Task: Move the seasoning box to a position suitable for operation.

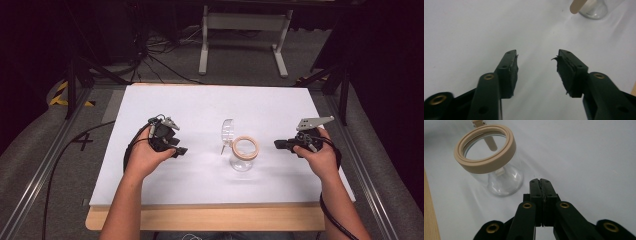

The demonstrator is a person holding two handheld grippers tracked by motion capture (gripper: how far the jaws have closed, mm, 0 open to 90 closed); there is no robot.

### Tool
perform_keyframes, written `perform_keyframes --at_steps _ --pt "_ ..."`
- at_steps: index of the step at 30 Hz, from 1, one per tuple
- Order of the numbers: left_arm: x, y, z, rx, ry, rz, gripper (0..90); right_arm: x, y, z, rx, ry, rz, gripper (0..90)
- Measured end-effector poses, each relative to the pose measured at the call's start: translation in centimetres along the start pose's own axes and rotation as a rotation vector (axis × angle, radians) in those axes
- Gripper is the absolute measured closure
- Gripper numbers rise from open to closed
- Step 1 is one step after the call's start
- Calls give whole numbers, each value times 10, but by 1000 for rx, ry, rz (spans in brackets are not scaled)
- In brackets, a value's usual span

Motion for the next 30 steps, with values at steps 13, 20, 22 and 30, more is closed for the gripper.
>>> perform_keyframes --at_steps 13,20,22,30 --pt "3 15 9 -49 -10 48 688 3 -6 -3 14 12 -6 900" --pt "-1 19 7 -55 21 56 727 7 -14 -6 36 16 2 900" --pt "-3 21 7 -56 26 65 742 8 -17 -7 45 17 3 900" --pt "-8 24 7 -62 43 70 813 12 -34 -11 74 34 -6 900"
Point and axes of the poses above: each handheld gripper's, and its own axes: y roughly backward along the jaws, x roughly out of its top, z roughly to its right, the point moved 3 cm from there along -y, roughly forward along the jaws, and after that the axes turned 1 degree about -y, right-handed, at the moved point
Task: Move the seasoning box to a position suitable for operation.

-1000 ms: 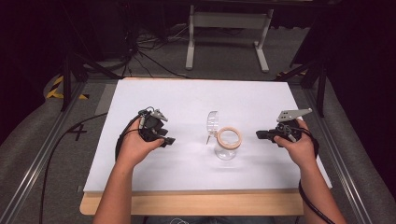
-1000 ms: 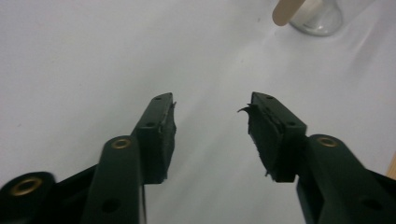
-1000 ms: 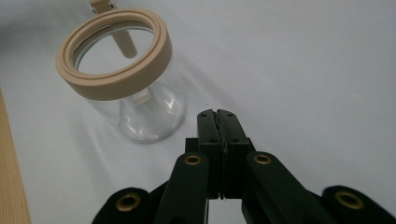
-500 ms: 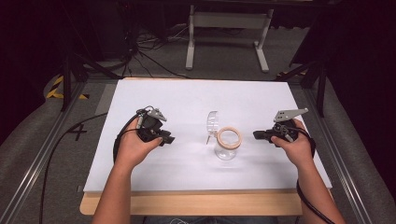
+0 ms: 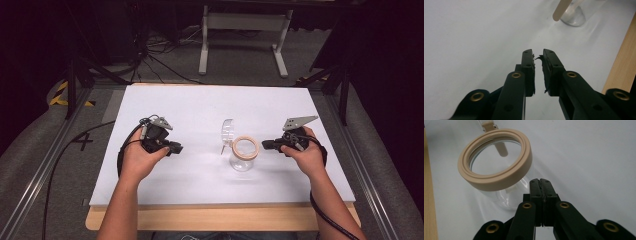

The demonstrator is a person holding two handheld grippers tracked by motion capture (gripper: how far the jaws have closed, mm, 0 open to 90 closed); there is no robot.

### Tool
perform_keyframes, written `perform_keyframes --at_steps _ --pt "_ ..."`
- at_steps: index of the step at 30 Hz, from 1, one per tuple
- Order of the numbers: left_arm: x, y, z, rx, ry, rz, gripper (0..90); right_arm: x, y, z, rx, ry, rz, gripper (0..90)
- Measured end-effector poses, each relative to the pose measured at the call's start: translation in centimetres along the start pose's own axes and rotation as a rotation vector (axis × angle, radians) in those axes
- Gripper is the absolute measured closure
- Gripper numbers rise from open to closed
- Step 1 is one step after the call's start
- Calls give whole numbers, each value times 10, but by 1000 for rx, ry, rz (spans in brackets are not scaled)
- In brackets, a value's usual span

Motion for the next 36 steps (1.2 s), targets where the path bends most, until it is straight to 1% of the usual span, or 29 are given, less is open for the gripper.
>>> perform_keyframes --at_steps 5,6,7,8,10,13,17,18,22,26,29,34,36 --pt "-2 2 1 6 13 6 821 1 -11 -1 20 10 -13 900" --pt "-3 2 1 4 7 3 823 1 -14 -1 24 11 -19 900" --pt "-3 2 1 5 7 3 825 1 -16 0 24 15 -24 900" --pt "-4 3 1 5 13 2 827 0 -20 1 25 9 -33 900" --pt "-5 3 1 6 5 -5 827 0 -22 1 29 12 -36 900" --pt "-6 4 1 10 12 -3 822 -2 -30 3 33 15 -55 900" --pt "-8 5 1 11 12 -7 821 -3 -33 5 43 6 -58 900" --pt "-8 4 1 10 19 -2 821 -4 -34 6 45 8 -61 900" --pt "-9 5 1 10 23 3 819 -3 -34 6 45 8 -64 900" --pt "-8 4 1 16 15 -7 809 -4 -34 5 45 11 -72 900" --pt "-7 3 0 22 12 -6 789 -4 -34 4 46 11 -75 900" --pt "-5 1 0 20 10 -1 788 -6 -34 2 53 12 -86 900" --pt "-4 0 0 19 3 0 789 -8 -34 0 52 14 -95 900"
Point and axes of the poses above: each handheld gripper's, and its own axes: y roughly backward along the jaws, x roughly out of its top, z roughly to its right, the point moved 3 cm from there along -y, roughly forward along the jaws, and after that the axes turned 1 degree about -y, right-handed, at the moved point
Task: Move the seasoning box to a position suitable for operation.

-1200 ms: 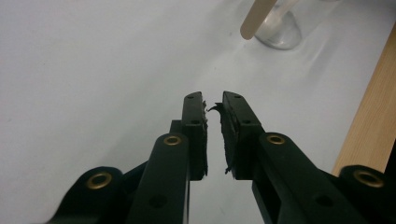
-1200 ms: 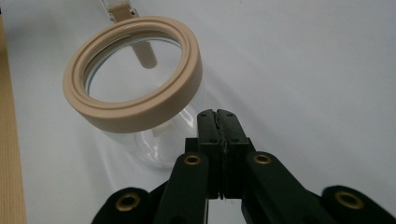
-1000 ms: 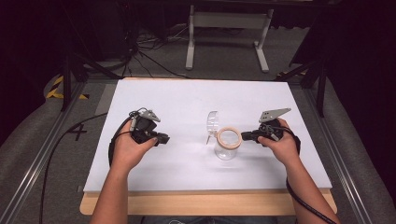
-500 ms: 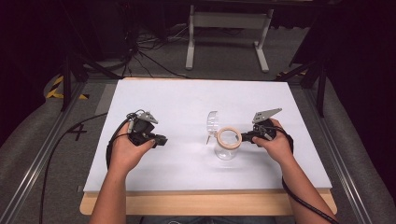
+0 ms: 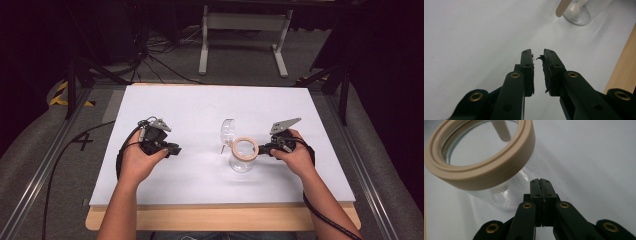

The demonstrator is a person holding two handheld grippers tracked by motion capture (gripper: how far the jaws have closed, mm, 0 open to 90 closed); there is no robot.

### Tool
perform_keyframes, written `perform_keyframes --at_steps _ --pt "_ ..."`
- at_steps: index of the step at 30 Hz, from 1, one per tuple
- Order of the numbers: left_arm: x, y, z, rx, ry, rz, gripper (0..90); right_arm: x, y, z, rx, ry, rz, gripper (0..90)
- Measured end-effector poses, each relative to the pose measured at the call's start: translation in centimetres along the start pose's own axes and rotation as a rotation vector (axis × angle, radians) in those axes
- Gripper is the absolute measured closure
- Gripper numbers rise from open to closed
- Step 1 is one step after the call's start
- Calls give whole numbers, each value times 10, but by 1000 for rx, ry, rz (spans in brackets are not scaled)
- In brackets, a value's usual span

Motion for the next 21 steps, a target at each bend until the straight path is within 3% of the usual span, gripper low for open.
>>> perform_keyframes --at_steps 9,17,21 --pt "12 -8 1 -28 -10 15 790 -4 3 -14 16 27 -19 900" --pt "20 -14 1 -44 -28 15 796 -3 6 -35 44 59 -27 900" --pt "22 -16 1 -45 -36 17 796 -5 5 -43 49 71 -56 900"
Point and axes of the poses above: each handheld gripper's, and its own axes: y roughly backward along the jaws, x roughly out of its top, z roughly to its right, the point moved 3 cm from there along -y, roughly forward along the jaws, and after that the axes turned 1 degree about -y, right-handed, at the moved point
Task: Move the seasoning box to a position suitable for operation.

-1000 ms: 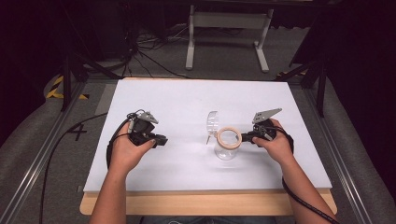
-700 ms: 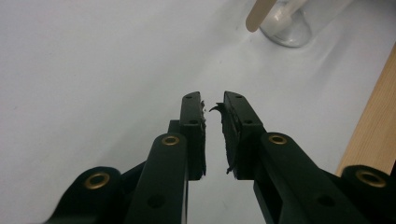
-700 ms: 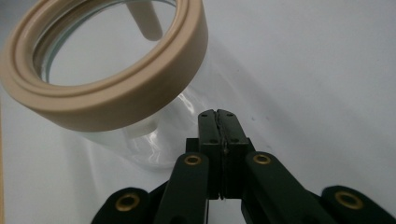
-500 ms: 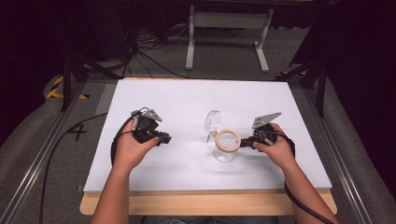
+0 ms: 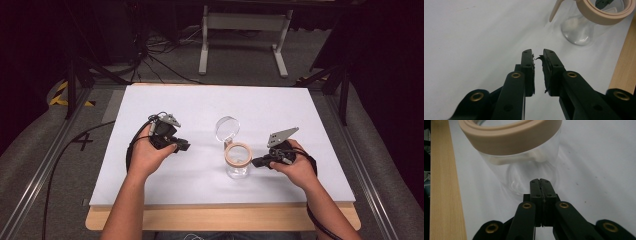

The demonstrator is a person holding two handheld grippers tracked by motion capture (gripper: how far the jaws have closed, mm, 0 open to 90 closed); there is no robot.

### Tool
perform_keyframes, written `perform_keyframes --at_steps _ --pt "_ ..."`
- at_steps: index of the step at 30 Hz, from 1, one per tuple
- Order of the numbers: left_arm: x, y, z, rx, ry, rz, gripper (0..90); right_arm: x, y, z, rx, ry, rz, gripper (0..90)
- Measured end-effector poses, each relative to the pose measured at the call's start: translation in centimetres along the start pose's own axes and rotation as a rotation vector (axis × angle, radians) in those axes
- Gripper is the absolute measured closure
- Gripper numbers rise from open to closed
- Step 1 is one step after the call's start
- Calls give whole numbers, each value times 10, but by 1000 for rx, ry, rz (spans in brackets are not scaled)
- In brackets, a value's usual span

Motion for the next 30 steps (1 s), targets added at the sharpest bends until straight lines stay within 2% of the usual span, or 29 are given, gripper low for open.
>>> perform_keyframes --at_steps 3,9,11,16,23,27,30 --pt "2 -2 0 -9 -2 8 796 0 0 -4 5 2 -8 900" --pt "6 -4 1 -20 -8 13 795 2 -2 -17 47 23 -7 900" --pt "7 -4 1 -21 -15 3 794 2 -4 -21 52 31 -24 900" --pt "8 -7 2 -30 -18 5 792 -2 -6 -23 46 30 -49 900" --pt "9 -6 2 -34 -19 4 790 -2 -6 -23 49 27 -47 900" --pt "11 -7 3 -45 -22 21 791 -1 -2 -22 49 19 -30 900" --pt "15 -9 5 -51 -27 41 799 1 7 -23 37 10 1 900"
Point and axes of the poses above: each handheld gripper's, and its own axes: y roughly backward along the jaws, x roughly out of its top, z roughly to its right, the point moved 3 cm from there along -y, roughly forward along the jaws, and after that the axes turned 1 degree about -y, right-handed, at the moved point
